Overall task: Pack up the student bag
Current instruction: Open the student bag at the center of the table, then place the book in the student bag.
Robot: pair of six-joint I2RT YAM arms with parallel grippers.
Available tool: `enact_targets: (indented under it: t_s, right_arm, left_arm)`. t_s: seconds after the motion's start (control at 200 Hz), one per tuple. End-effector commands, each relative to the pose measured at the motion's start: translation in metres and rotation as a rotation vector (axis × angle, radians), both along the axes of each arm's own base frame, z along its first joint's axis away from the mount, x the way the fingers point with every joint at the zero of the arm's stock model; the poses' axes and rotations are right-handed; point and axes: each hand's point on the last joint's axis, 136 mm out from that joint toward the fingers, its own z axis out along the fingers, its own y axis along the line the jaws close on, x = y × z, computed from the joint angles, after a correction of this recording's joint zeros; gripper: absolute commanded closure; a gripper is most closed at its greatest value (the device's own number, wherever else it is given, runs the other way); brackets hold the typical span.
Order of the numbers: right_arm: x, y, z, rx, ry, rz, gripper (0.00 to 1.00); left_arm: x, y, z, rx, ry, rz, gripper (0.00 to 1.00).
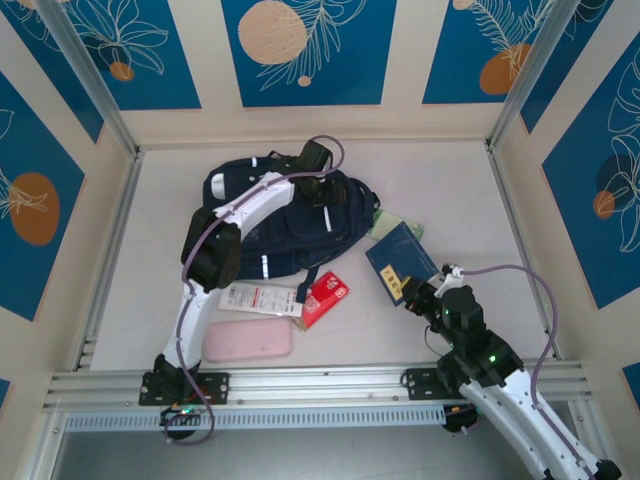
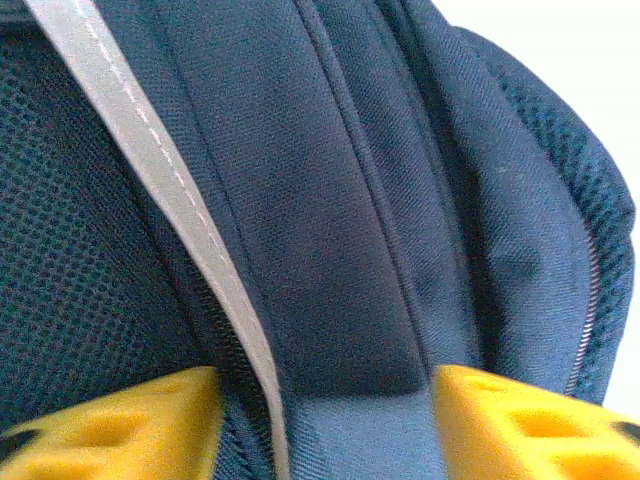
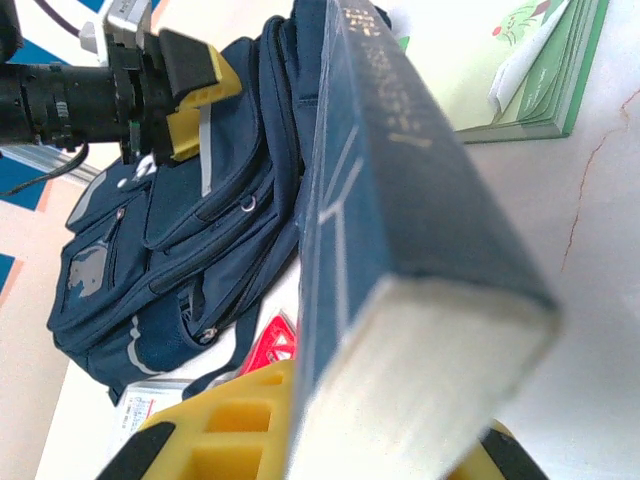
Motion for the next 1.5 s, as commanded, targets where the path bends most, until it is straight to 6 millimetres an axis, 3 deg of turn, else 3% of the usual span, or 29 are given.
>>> enact_targets:
  t_s: [0.0,0.155,0.25,0.33,0.565,0.8,0.94,1.135,1.315,1.495]
  right_arm:
    - [0.0,0.005,0.009,0.03,-0.032,0.029,1.0]
    - [-0.001,0.005,0.018,0.045,-0.038,0.036,1.0]
    - [-0.001,0.006,0.029,0.046,-0.069,0.047,1.0]
    - [-0.001,0.007,0.042,0.034,-0.11,0.059,1.0]
    - [0.004,0.013,0.088,-0.022,-0.189,0.111,1.0]
    - [0.013,0.022,0.119,-0.031,-0.181,0.146,1.0]
    - [0.018,0.037,0.117,0.038,-0.095,0.204,1.0]
    - [0.025,0.061,0.112,0.228,0.019,0.299,1.0]
    - [0.033,0.084,0.113,0.387,0.096,0.402,1.0]
    - [0.046,0.1,0.108,0.433,0.151,0.465,1.0]
  left_arm:
    - [0.003,-0.015,0.018,-0.109,0.008,-0.037,0.65]
    - [0.003,-0.009,0.029,-0.063,-0.009,-0.086,1.0]
    - [-0.004,-0.002,0.05,-0.048,-0.035,-0.131,1.0]
    - [-0.013,0.004,0.081,-0.038,-0.089,-0.182,1.0]
    - [-0.062,0.018,0.163,-0.107,-0.194,-0.32,1.0]
    - [-0.106,0.035,0.214,-0.182,-0.276,-0.363,1.0]
    - [-0.122,0.044,0.231,-0.197,-0.324,-0.411,1.0]
    - [-0.125,0.059,0.245,-0.264,-0.35,-0.415,1.0]
    - [-0.126,0.06,0.256,-0.34,-0.357,-0.442,1.0]
    - [-0.129,0.056,0.261,-0.377,-0.359,-0.467,1.0]
